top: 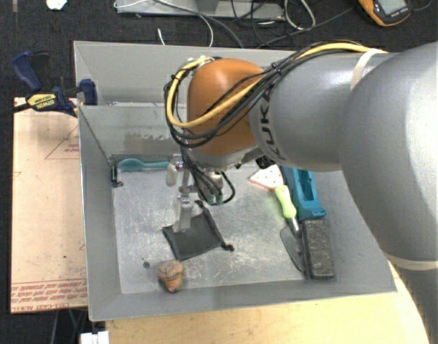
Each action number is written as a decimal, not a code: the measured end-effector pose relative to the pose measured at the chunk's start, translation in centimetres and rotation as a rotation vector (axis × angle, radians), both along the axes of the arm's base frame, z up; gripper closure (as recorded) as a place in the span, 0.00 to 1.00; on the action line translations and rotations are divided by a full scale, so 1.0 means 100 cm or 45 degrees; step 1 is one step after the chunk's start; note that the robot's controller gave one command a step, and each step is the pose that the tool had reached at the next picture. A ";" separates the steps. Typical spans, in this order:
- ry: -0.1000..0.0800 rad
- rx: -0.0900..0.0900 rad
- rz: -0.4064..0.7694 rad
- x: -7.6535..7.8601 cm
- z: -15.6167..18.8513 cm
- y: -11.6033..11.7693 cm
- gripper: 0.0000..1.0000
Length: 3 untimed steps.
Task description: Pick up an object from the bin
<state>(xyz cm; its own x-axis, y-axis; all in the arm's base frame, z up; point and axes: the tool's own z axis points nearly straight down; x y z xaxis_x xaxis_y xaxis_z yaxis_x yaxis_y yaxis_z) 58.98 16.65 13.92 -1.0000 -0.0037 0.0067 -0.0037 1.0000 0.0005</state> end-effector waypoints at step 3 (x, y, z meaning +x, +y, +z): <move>-0.019 0.005 0.188 -0.005 -0.068 -0.046 0.00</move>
Offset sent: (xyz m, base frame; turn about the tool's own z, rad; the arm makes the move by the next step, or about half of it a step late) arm -0.0321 -0.0414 -0.0686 -0.1115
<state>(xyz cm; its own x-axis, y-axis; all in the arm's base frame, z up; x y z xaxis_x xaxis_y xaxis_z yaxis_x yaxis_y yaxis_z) 58.45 12.06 7.14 -0.9886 -0.1506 -0.0086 -0.1507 0.9886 0.0036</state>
